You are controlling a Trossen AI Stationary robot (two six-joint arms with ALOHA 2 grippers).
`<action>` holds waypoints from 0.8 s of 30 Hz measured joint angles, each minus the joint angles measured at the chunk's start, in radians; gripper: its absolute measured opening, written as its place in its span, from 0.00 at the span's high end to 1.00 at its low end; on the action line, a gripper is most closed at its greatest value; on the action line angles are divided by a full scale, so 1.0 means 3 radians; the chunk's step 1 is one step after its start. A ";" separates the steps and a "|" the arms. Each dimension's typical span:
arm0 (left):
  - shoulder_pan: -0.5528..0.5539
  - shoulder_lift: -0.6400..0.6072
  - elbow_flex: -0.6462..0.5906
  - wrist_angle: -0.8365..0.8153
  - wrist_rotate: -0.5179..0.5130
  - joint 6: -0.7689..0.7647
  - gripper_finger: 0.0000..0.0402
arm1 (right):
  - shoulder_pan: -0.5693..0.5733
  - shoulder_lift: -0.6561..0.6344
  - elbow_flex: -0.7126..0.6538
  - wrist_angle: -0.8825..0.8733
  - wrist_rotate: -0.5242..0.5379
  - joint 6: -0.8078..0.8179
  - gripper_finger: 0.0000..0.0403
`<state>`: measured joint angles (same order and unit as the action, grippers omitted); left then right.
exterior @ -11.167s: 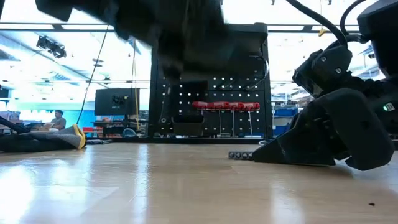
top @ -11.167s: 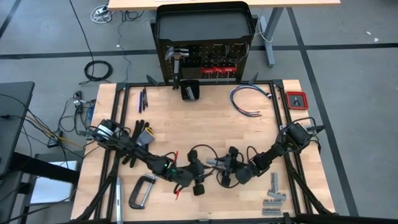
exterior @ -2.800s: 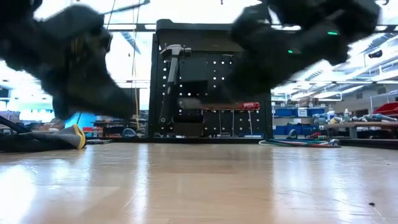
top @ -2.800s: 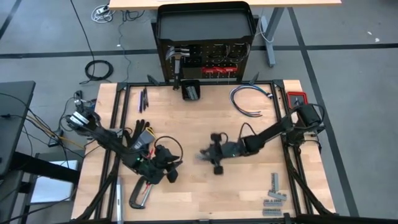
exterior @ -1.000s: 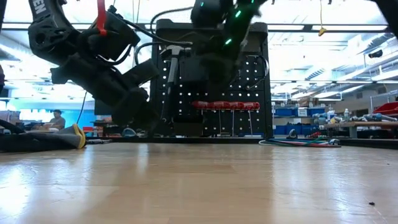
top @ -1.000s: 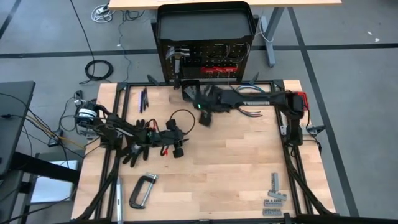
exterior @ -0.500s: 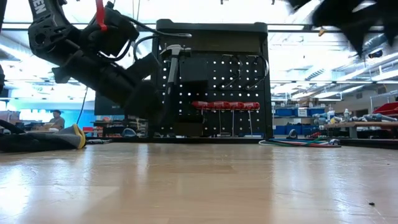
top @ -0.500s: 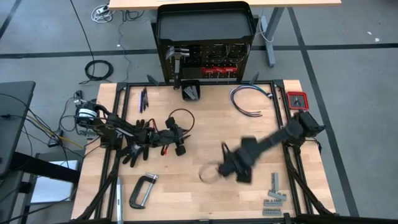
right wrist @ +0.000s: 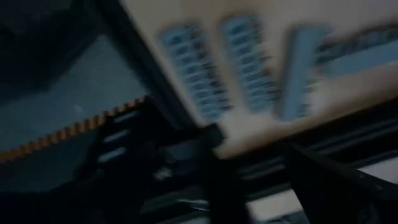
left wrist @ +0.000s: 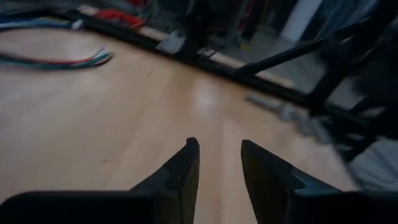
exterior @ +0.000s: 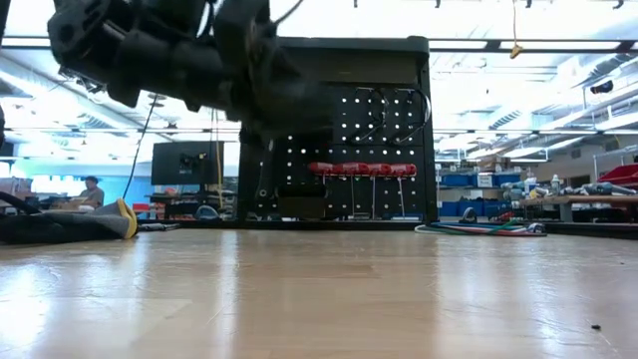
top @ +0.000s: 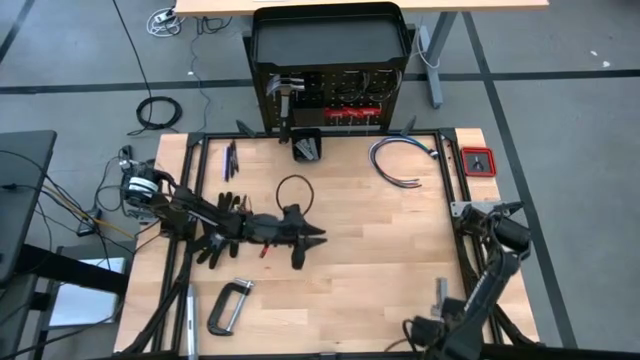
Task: Hang tools onto peg board
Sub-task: Adjust the gray terminal blocks
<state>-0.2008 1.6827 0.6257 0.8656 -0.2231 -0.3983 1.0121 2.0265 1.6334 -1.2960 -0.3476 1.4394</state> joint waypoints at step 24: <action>-0.0543 0.0916 0.0807 0.0283 -0.0122 -0.0094 0.69 | -0.1123 0.0604 0.0044 -0.0533 0.0754 -0.1988 0.07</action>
<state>-0.3638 1.9575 0.8677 0.9506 -0.2596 -0.4265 0.6752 2.2078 1.6468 -1.4560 -0.1213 0.8429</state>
